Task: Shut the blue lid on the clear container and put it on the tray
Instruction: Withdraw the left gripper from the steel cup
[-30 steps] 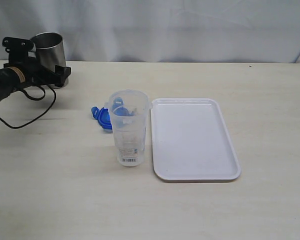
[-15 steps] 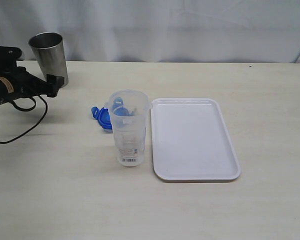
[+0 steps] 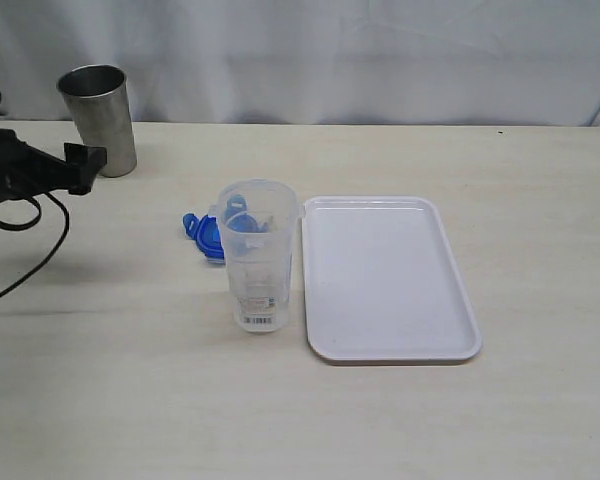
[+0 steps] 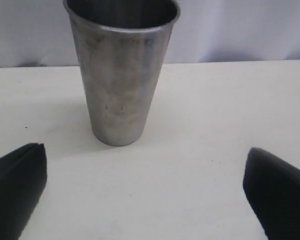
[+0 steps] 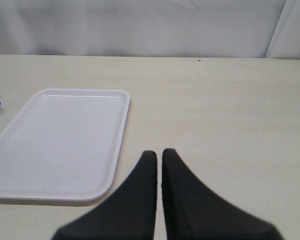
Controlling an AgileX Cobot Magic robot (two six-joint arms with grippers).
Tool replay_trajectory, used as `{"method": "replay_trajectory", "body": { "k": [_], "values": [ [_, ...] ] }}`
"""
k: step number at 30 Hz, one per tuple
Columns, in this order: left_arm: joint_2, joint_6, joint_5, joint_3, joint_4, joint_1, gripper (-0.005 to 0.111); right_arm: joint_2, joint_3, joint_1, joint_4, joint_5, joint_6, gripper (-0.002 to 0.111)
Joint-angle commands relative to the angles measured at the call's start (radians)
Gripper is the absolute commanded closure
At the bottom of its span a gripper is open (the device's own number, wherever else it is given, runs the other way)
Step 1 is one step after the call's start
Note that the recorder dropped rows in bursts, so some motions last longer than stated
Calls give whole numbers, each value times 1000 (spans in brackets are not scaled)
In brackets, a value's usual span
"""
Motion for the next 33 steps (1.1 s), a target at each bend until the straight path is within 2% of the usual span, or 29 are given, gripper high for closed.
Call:
{"method": "replay_trajectory", "body": {
  "k": [1, 5, 12, 17, 19, 20, 21, 22, 24, 26, 29, 30, 31, 33],
  "values": [
    [-141, -64, 126, 19, 3, 0, 4, -4, 3, -3, 0, -5, 0, 104],
    [-256, -87, 234, 19, 93, 0, 4, -4, 3, -3, 0, -5, 0, 104],
    [-430, -85, 258, 19, 285, 0, 4, -4, 3, -3, 0, -5, 0, 104],
    [-569, -170, 285, 19, 201, 0, 4, -4, 3, -3, 0, -5, 0, 104],
    [-627, -190, 381, 11, 133, 0, 14, -4, 3, -3, 0, -5, 0, 104],
    [-659, -179, 446, -3, 138, 0, 30, -4, 3, -3, 0, -5, 0, 104],
    [-672, -175, 455, -6, 154, 0, 37, -4, 3, -3, 0, -5, 0, 104],
    [-696, -183, 457, -8, 190, 0, 51, -4, 3, -3, 0, -5, 0, 104],
    [-709, -282, 472, -14, 180, 0, 65, -4, 3, -3, 0, -5, 0, 104],
    [-705, -303, 596, -53, 182, -33, 69, -4, 3, -3, 0, -5, 0, 104],
    [-664, -252, 850, -168, 157, -122, 69, -4, 3, -3, 0, -5, 0, 104],
    [-643, -193, 944, -212, 98, -150, 69, -4, 3, -3, 0, -5, 0, 104],
    [-617, -89, 1018, -255, -32, -173, 69, -4, 3, -3, 0, -5, 0, 104],
    [-578, 126, 1106, -312, -275, -179, 69, -4, 3, -3, 0, -5, 0, 104]
  ]
}}
